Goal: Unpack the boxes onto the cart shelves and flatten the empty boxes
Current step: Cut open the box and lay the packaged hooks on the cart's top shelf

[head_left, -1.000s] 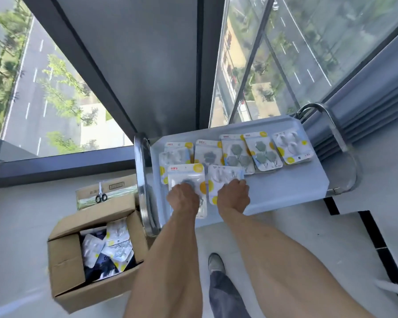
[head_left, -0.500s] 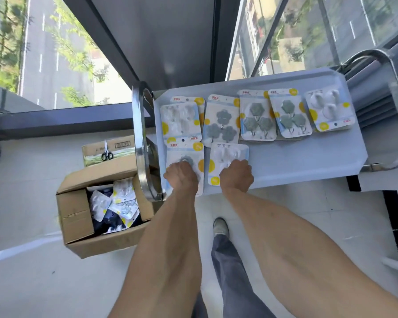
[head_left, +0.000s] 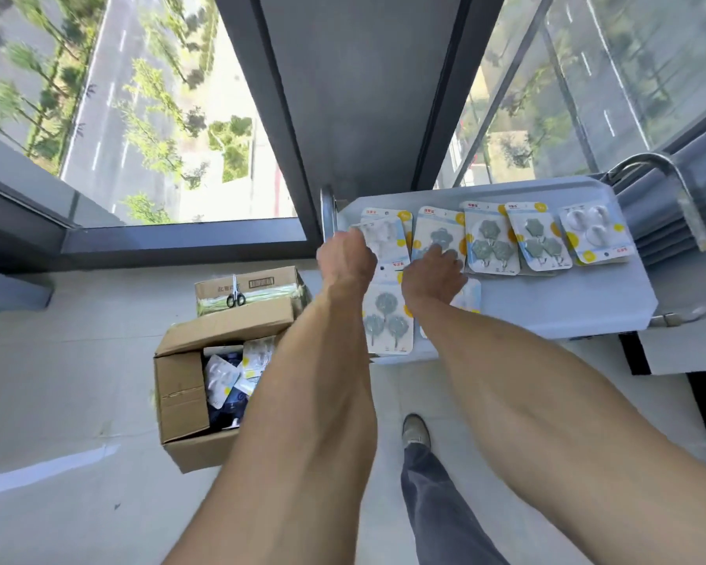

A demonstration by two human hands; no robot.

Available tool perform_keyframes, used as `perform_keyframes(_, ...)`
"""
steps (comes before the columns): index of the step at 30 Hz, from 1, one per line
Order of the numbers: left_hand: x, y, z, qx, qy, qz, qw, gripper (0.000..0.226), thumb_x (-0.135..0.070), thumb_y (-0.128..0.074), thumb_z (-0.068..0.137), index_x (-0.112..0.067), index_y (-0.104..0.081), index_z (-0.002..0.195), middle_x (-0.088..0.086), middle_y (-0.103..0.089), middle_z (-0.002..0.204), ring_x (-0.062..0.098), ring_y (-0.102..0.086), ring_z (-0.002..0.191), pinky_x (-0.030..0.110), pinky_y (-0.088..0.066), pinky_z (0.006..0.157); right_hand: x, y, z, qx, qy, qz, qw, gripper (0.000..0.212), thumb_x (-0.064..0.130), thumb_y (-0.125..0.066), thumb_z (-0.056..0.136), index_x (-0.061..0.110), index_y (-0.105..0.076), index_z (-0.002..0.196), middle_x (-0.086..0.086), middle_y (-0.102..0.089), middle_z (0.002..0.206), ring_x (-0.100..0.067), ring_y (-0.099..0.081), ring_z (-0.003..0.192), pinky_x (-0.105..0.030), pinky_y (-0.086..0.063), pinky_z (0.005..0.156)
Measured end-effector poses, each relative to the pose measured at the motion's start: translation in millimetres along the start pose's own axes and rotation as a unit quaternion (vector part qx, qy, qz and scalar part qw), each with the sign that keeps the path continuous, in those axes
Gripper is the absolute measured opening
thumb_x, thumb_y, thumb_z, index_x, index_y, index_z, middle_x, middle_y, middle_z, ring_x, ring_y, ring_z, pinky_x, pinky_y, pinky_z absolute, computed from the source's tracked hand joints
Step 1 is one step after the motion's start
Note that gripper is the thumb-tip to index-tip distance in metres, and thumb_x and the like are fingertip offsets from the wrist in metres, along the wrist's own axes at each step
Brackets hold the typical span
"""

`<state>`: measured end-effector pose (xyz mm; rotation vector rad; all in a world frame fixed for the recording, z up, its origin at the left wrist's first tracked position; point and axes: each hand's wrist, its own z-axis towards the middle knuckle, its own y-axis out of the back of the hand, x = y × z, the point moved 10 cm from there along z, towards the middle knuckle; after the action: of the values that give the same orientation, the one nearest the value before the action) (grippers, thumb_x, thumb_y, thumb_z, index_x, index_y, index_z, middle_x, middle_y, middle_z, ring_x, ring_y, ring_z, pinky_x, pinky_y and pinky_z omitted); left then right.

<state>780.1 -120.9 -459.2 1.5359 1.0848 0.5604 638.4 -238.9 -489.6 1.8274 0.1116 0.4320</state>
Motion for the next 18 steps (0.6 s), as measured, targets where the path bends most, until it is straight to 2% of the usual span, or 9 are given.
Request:
perform_keyframes(4, 76, 53, -4, -0.016, 0.024, -0.041, 0.999, 0.018, -0.010, -0.049, 0.087, -0.010, -0.062, 0.099, 0.013, -0.066, 0.105, 0.036, -0.064, 0.097, 0.033, -0.039, 0.069, 72, 21, -46, -0.025, 0.018, 0.047, 0.998, 0.033, 0.017, -0.048, 0.093, 0.008, -0.055, 0.124, -0.016, -0.054, 0.122, -0.035, -0.052, 0.112, -0.041, -0.040, 0.088)
perform_keyframes(7, 140, 57, -17, 0.020, 0.023, -0.025, 0.999, 0.007, -0.015, -0.052, 0.090, -0.015, -0.058, 0.093, 0.011, -0.067, 0.107, 0.033, -0.065, 0.100, 0.033, -0.040, 0.070, 118, 10, -88, -0.039, 0.044, 0.039, 0.997, 0.031, 0.014, -0.048, 0.091, 0.008, -0.056, 0.120, -0.016, -0.054, 0.120, -0.036, -0.051, 0.110, -0.041, -0.040, 0.087)
perform_keyframes(9, 193, 53, -20, 0.048, 0.026, -0.003, 0.998, 0.011, -0.018, -0.054, 0.092, -0.014, -0.062, 0.098, 0.011, -0.068, 0.110, 0.031, -0.065, 0.102, 0.034, -0.041, 0.071, 154, -5, -120, -0.049, 0.050, 0.050, 0.996, 0.029, 0.011, -0.049, 0.088, 0.008, -0.058, 0.115, -0.015, -0.054, 0.120, -0.036, -0.051, 0.111, -0.042, -0.040, 0.088)
perform_keyframes(12, 283, 35, -16, 0.070, 0.048, 0.020, 0.996, 0.020, -0.015, -0.051, 0.091, -0.013, -0.067, 0.104, 0.010, -0.069, 0.110, 0.031, -0.065, 0.103, 0.033, -0.043, 0.073, 197, -67, -166, -0.028, 0.047, 0.091, 0.994, 0.028, 0.010, -0.046, 0.088, 0.008, -0.059, 0.113, -0.014, -0.055, 0.119, -0.035, -0.053, 0.109, -0.041, -0.045, 0.086)
perform_keyframes(16, 386, -34, -15, 0.125, 0.099, 0.034, 0.987, 0.027, -0.017, -0.053, 0.091, -0.016, -0.066, 0.115, 0.007, -0.068, 0.115, 0.028, -0.065, 0.108, 0.032, -0.048, 0.079, 229, -187, -213, 0.083, 0.047, 0.064, 0.993, 0.029, 0.013, -0.044, 0.091, 0.010, -0.058, 0.116, -0.012, -0.058, 0.117, -0.032, -0.057, 0.106, -0.034, -0.045, 0.082)
perform_keyframes(18, 422, -79, -16, 0.154, 0.110, 0.021, 0.982, 0.024, -0.021, -0.056, 0.092, -0.013, -0.069, 0.110, 0.008, -0.069, 0.115, 0.028, -0.065, 0.106, 0.030, -0.048, 0.080, 232, -249, -232, 0.138, 0.049, 0.027, 0.989, 0.028, 0.012, -0.044, 0.090, 0.011, -0.057, 0.115, -0.011, -0.056, 0.118, -0.031, -0.056, 0.108, -0.034, -0.044, 0.084)
